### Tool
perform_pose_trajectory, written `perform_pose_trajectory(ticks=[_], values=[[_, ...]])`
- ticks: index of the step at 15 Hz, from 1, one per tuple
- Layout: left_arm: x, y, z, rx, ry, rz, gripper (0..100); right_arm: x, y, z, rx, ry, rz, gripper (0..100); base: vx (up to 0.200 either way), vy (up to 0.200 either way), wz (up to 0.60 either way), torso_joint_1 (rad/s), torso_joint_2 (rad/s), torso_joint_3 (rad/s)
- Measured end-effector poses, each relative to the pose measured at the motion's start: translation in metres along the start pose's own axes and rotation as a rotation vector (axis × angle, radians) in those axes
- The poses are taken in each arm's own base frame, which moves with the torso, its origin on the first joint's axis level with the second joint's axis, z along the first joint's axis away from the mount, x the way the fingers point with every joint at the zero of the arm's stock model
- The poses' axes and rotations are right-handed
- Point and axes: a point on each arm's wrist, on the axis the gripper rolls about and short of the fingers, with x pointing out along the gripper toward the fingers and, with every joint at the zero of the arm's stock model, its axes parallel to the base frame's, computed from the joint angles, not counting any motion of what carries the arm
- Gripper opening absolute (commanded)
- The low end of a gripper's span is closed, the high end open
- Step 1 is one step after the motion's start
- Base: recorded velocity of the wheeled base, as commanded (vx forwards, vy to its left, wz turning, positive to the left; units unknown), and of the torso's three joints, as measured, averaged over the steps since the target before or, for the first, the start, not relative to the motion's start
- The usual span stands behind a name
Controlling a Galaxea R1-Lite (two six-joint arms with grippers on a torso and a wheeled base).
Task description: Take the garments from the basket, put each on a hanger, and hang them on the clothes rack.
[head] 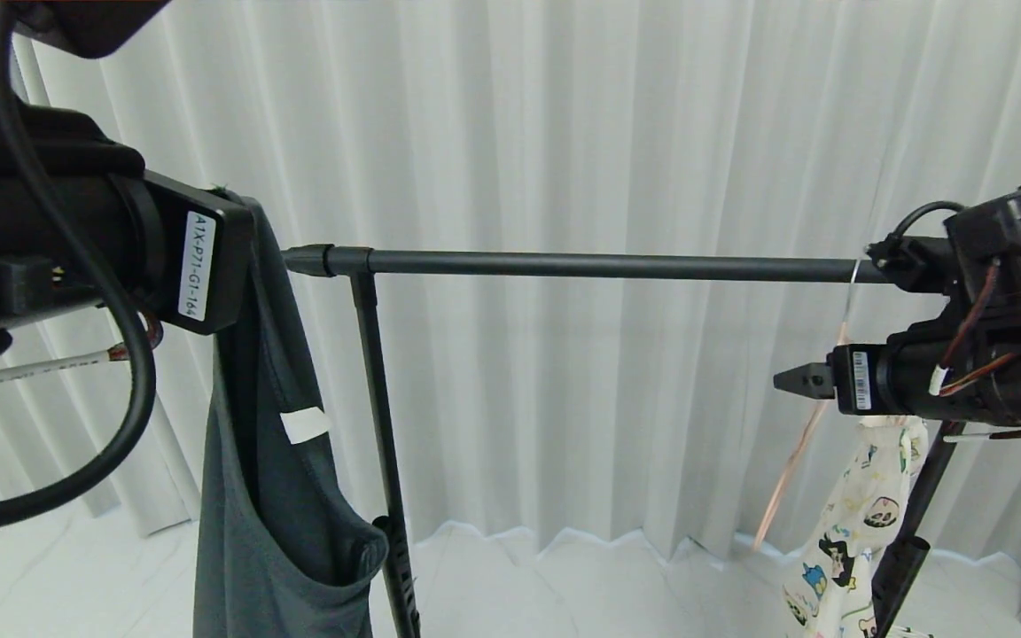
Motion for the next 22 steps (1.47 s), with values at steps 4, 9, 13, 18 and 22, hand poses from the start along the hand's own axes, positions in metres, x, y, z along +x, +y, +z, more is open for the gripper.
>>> perform_pose_trajectory(ticks=[4, 9, 13, 18, 22], values=[[0.000, -0.001, -0.002, 0.004, 0.006, -0.001, 0, 0.026, 0.009, 0.001, 0.123, 0.057, -0.071, 100, 0.000, 0.000, 0.00, 0.000, 0.00, 0.000], [0.002, -0.002, -0.003, -0.010, -0.010, 0.005, 0, 0.064, 0.020, 0.005, 0.181, 0.087, -0.149, 100, 0.000, 0.000, 0.00, 0.000, 0.00, 0.000], [0.002, -0.003, -0.006, -0.006, -0.007, 0.006, 0, 0.085, 0.016, -0.009, 0.183, 0.155, -0.292, 100, 0.000, 0.000, 0.00, 0.000, 0.00, 0.000], [0.003, -0.005, -0.008, 0.000, 0.000, 0.005, 0, 0.082, 0.009, -0.015, 0.199, 0.193, -0.381, 100, 0.000, 0.000, 0.00, 0.000, 0.00, 0.000], [0.004, -0.005, -0.010, 0.004, 0.005, 0.004, 0, 0.076, 0.002, -0.014, 0.201, 0.195, -0.410, 100, 0.000, 0.000, 0.00, 0.000, 0.00, 0.000]])
